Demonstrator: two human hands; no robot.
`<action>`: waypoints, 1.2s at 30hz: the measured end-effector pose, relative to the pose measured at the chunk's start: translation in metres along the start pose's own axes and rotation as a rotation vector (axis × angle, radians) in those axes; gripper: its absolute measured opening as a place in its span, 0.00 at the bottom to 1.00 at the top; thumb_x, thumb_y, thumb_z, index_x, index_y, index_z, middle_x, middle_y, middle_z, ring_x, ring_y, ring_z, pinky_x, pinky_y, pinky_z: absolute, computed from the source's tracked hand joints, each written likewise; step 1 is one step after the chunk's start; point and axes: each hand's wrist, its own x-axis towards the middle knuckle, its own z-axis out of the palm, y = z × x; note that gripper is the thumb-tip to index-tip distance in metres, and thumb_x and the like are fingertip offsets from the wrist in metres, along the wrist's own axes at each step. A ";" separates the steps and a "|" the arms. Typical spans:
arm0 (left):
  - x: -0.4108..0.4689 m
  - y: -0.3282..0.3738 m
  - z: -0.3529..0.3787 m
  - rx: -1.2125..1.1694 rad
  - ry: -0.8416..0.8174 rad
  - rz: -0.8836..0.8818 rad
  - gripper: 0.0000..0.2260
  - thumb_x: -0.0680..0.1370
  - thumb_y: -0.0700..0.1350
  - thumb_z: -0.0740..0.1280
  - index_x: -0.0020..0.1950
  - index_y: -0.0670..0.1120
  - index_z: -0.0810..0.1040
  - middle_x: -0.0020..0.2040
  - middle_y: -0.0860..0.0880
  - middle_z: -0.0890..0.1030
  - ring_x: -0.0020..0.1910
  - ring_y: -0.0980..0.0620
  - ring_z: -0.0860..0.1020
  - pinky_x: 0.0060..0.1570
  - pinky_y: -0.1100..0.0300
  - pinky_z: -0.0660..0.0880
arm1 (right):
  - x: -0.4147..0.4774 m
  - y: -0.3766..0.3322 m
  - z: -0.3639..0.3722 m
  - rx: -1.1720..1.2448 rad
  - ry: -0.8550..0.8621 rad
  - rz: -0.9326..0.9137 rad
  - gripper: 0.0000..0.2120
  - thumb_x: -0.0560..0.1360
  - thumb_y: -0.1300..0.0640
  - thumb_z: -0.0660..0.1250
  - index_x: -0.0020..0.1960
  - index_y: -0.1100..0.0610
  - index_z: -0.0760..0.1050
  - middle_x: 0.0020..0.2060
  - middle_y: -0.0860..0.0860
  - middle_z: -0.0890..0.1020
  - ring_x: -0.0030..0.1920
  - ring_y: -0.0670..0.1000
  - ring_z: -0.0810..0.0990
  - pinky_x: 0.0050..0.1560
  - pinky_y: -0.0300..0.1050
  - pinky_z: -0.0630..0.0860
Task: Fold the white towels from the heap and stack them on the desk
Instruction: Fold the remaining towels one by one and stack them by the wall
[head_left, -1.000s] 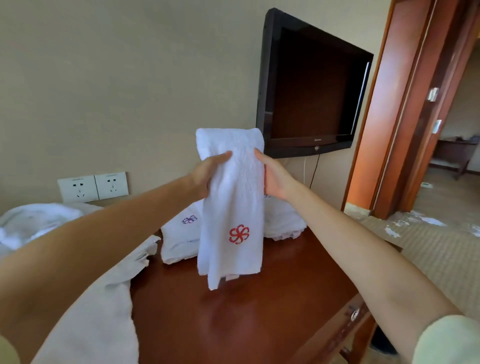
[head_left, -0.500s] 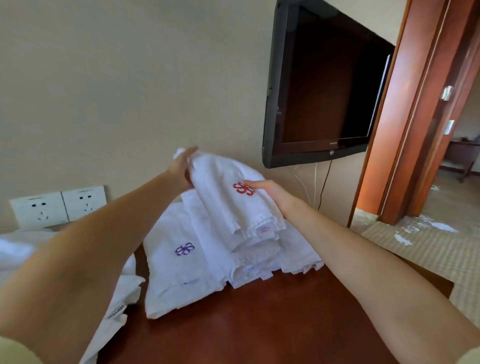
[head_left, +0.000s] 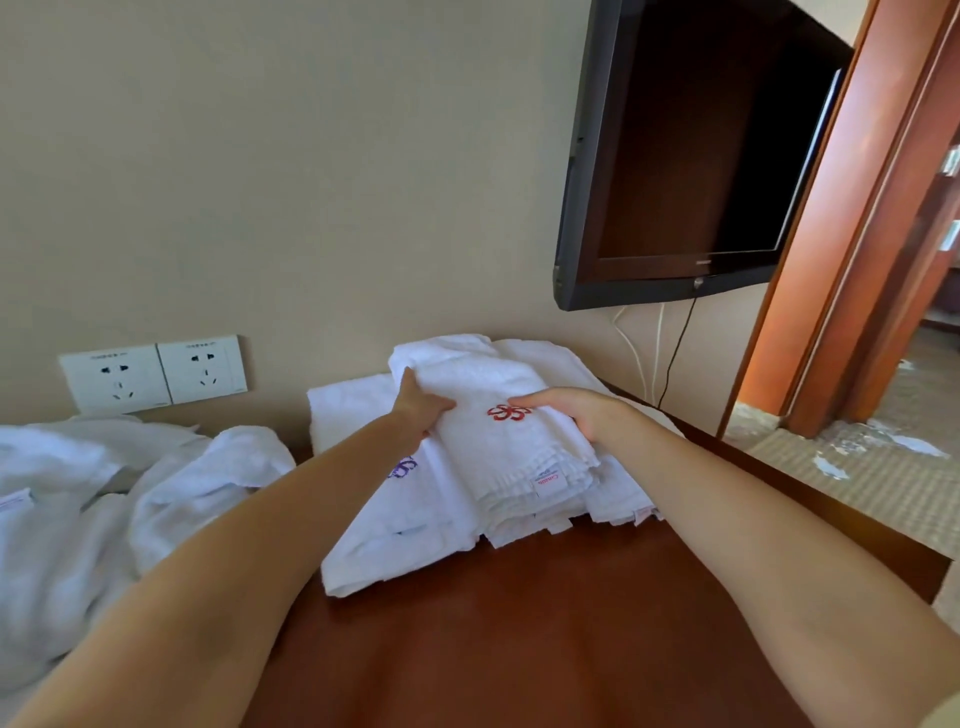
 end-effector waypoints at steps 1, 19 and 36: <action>-0.009 0.002 0.000 0.063 0.012 -0.006 0.41 0.76 0.37 0.67 0.79 0.54 0.45 0.67 0.45 0.70 0.58 0.46 0.73 0.59 0.48 0.75 | 0.016 0.006 -0.008 -0.007 0.015 0.002 0.44 0.53 0.38 0.83 0.64 0.53 0.77 0.63 0.51 0.79 0.64 0.54 0.76 0.69 0.52 0.68; -0.268 0.117 -0.239 0.779 0.273 -0.202 0.23 0.80 0.43 0.64 0.73 0.42 0.65 0.72 0.40 0.67 0.67 0.37 0.71 0.55 0.47 0.74 | -0.173 -0.096 0.238 -0.536 -0.110 -0.663 0.26 0.75 0.58 0.71 0.71 0.55 0.68 0.60 0.52 0.75 0.56 0.49 0.74 0.54 0.37 0.66; -0.429 0.074 -0.292 1.204 -0.033 -0.526 0.20 0.79 0.44 0.67 0.70 0.53 0.68 0.65 0.52 0.74 0.61 0.51 0.75 0.58 0.57 0.76 | -0.313 -0.111 0.407 -1.267 -0.804 -0.626 0.24 0.76 0.42 0.65 0.69 0.49 0.70 0.66 0.46 0.73 0.64 0.47 0.73 0.55 0.43 0.76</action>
